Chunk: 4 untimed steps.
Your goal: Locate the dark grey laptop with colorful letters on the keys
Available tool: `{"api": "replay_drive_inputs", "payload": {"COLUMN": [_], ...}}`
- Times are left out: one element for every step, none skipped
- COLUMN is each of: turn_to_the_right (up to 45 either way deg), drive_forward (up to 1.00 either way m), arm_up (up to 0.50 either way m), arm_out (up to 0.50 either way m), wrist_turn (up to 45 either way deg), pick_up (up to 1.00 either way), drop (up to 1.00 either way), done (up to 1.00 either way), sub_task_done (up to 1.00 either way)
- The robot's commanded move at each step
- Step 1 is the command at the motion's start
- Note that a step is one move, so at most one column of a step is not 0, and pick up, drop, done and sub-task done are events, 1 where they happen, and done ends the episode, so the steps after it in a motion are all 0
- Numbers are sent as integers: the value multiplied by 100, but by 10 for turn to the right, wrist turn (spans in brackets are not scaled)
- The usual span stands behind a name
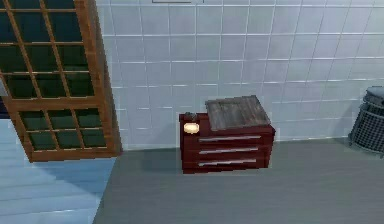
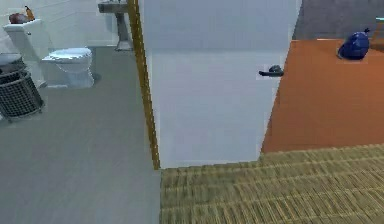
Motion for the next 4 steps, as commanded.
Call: {"api": "replay_drive_inputs", "payload": {"turn_to_the_right": [0,-270,0,-450], "drive_forward": [45,0,45,0], "arm_up": [0,0,0,0], "arm_out": [0,0,0,0], "wrist_turn": [0,0,0,0], "pick_up": [0,0,0,0], "drop": [0,0,0,0], "done": [0,0,0,0], "sub_task_done": [0,0,0,0]}}
